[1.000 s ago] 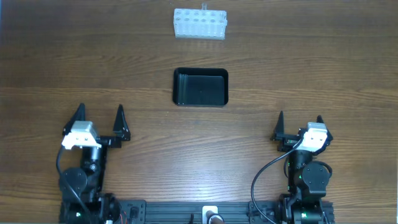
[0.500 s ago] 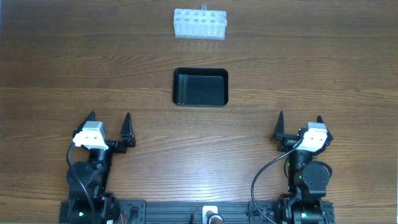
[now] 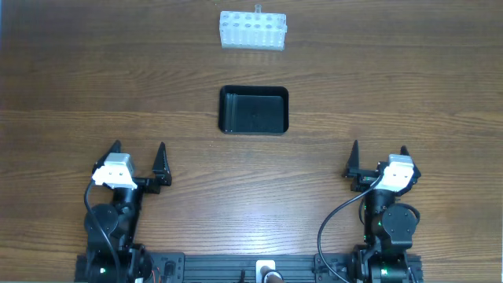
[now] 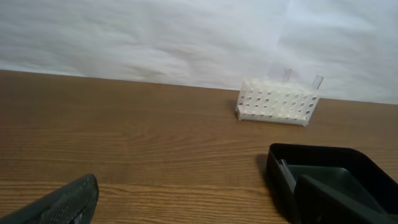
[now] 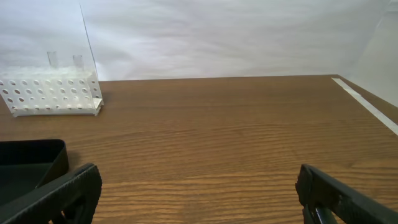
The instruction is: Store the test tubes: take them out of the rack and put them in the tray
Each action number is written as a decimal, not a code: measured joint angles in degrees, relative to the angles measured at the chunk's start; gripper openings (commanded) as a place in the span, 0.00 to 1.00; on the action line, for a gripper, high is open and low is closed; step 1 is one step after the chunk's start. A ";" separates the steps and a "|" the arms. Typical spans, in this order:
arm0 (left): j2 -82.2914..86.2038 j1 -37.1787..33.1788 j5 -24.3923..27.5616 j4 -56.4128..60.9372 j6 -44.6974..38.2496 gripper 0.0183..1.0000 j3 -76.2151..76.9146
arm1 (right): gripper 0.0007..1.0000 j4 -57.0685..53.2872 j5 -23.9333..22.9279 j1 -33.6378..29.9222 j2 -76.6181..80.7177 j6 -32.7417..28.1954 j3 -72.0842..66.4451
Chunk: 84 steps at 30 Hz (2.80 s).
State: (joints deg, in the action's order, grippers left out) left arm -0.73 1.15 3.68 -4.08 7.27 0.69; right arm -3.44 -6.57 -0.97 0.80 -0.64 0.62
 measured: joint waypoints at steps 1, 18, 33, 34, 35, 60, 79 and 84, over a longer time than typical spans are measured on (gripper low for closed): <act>0.00 0.00 0.00 0.00 0.00 1.00 0.00 | 0.99 0.00 0.00 0.00 0.00 -0.04 0.00; 0.00 -0.02 0.00 0.00 -0.02 1.00 0.00 | 0.99 0.00 0.02 0.00 0.00 -0.04 0.00; 0.00 -0.02 0.00 -0.02 0.00 1.00 0.00 | 0.99 8.22 0.52 0.00 3.61 3.58 0.00; 0.00 -0.02 0.00 0.00 0.00 1.00 0.00 | 0.99 10.27 0.79 0.00 5.38 3.80 0.02; 0.00 -0.02 0.00 0.00 -0.02 1.00 0.00 | 0.99 12.79 1.07 0.02 7.76 4.17 0.17; 0.00 -0.02 0.00 -0.02 -0.02 1.00 0.00 | 0.99 -1.29 2.05 27.58 95.23 11.26 67.52; 0.00 -0.02 0.00 -0.02 0.00 1.00 0.00 | 0.99 -17.49 -14.80 30.18 134.64 20.46 117.70; 0.00 -0.02 0.00 -0.02 0.00 1.00 0.00 | 0.99 -13.49 -15.91 28.65 136.52 18.99 118.33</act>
State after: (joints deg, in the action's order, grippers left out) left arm -0.73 1.13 3.68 -4.10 7.27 0.69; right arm -16.93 -22.48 27.68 137.32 18.35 118.96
